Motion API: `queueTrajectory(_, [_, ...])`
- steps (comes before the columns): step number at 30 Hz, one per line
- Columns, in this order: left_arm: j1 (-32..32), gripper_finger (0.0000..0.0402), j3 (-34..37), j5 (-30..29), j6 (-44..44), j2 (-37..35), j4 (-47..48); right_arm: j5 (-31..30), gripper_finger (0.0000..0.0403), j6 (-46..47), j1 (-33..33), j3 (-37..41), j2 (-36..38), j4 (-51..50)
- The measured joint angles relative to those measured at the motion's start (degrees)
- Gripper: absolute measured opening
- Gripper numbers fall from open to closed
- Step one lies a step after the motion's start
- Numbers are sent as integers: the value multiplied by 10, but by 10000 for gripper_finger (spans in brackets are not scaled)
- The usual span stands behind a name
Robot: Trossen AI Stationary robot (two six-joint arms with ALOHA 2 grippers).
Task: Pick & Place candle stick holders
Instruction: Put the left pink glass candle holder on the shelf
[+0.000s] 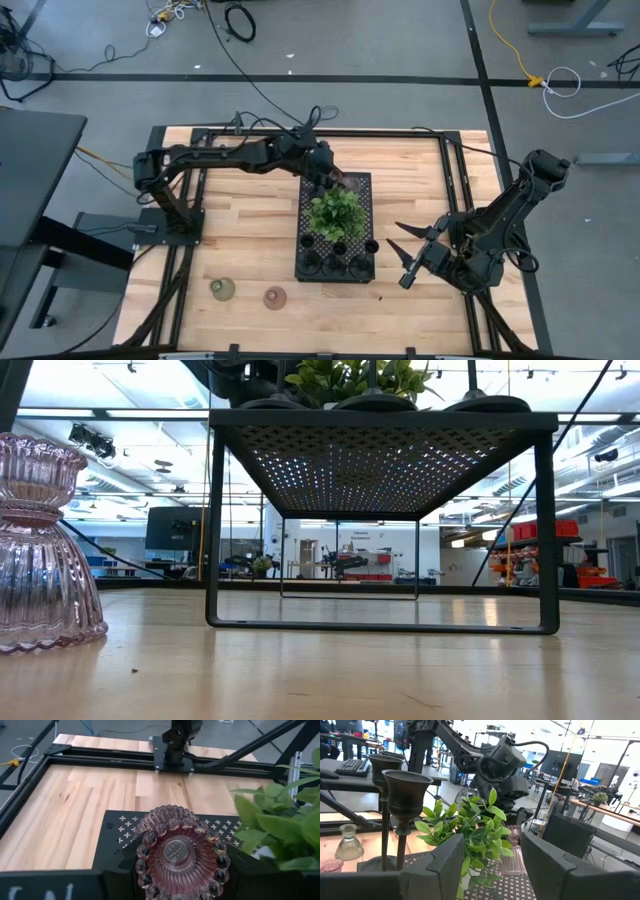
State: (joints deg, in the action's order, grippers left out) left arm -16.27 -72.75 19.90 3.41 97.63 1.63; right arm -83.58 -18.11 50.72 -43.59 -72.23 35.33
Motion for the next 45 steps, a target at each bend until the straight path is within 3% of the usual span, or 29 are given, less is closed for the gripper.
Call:
queueTrajectory(11, [0, 154, 0, -1, -3, 12, -45, 0, 201, 0, 0, 0, 0, 0])
queueTrajectory(31, [0, 154, 0, -8, -3, 12, -43, 0, 201, 0, 0, 0, 0, 0])
queueTrajectory(37, [0, 180, 0, -8, -17, 12, -45, 0, 201, 0, 0, 0, 0, 0])
queueTrajectory(45, [0, 163, 0, -8, -19, 22, -47, 0, 201, 0, 0, 0, 0, 0])
